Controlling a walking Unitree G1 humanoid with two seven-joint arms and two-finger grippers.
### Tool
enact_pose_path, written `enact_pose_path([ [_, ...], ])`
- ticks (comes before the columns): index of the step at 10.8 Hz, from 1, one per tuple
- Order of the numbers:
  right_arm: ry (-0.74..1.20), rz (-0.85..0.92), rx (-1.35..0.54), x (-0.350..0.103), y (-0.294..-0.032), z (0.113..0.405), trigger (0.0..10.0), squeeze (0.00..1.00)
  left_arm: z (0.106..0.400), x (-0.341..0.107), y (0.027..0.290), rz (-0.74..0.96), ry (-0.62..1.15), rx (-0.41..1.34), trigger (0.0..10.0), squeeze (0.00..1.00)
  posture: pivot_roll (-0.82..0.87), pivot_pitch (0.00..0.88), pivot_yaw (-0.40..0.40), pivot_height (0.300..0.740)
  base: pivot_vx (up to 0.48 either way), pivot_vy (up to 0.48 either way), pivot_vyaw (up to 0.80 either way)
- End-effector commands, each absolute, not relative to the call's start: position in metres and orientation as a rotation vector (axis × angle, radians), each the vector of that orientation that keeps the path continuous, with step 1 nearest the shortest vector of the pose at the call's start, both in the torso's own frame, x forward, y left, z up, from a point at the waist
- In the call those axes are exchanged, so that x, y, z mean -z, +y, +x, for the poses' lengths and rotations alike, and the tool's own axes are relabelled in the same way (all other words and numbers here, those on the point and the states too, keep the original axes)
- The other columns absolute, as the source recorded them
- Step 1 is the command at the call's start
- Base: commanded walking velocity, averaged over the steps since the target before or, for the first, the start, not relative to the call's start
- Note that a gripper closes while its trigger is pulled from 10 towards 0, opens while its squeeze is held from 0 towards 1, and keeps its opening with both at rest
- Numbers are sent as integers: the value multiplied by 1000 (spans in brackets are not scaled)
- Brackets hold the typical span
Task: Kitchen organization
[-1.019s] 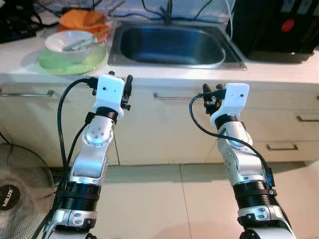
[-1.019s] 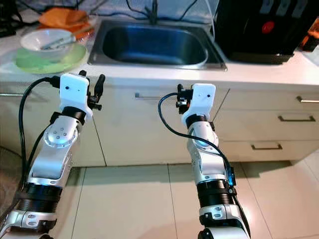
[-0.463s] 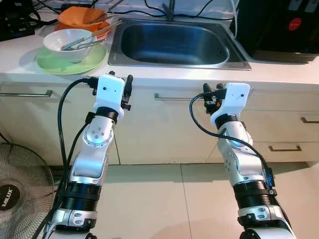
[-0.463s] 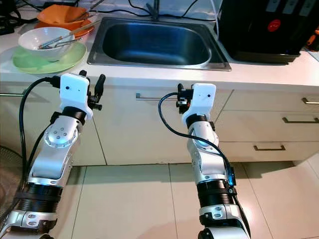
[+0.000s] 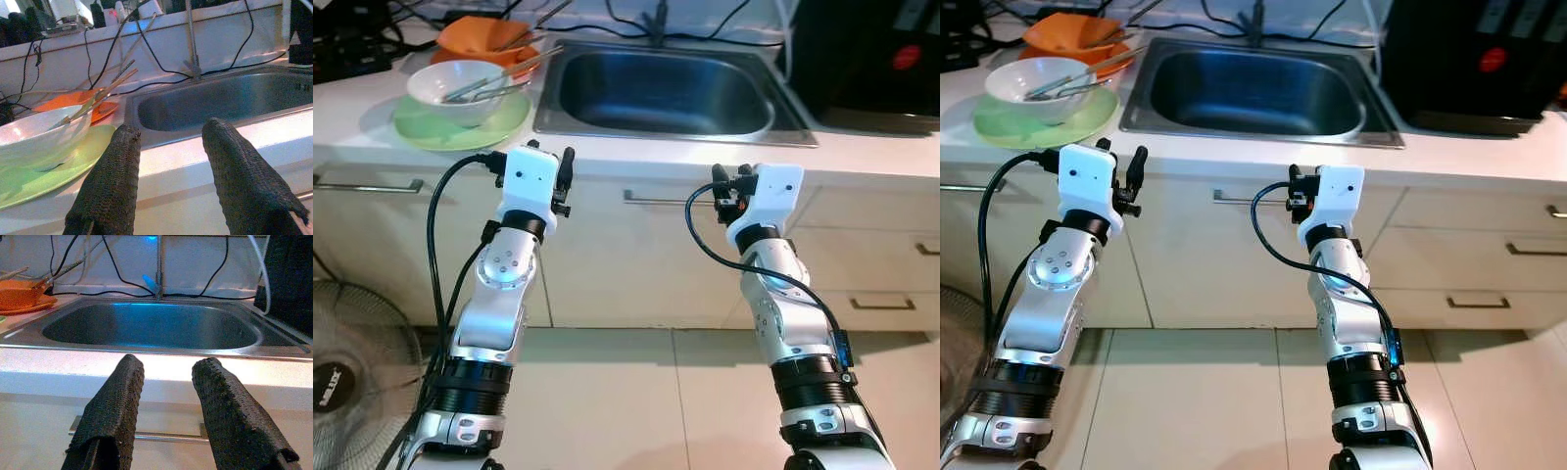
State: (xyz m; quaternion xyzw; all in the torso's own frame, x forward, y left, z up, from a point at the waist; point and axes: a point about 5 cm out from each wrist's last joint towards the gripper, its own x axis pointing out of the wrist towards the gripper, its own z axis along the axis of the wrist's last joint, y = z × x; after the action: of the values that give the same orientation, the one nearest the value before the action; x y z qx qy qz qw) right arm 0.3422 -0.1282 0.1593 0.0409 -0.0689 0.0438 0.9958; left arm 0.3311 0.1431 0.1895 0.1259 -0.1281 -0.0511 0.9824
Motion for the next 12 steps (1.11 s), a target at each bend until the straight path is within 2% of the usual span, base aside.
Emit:
enact_pose_path([
  [1,-151,77,-90,-163,-128,344,10000,0,331,-189,140,253,-257,111,10000,0,-49,23,-60,740,435,0,0],
  [12,-155,83,-83,-162,-128,344,10000,0,333,-189,142,258,-249,103,10000,0,-48,26,-56,740,463,0,0],
])
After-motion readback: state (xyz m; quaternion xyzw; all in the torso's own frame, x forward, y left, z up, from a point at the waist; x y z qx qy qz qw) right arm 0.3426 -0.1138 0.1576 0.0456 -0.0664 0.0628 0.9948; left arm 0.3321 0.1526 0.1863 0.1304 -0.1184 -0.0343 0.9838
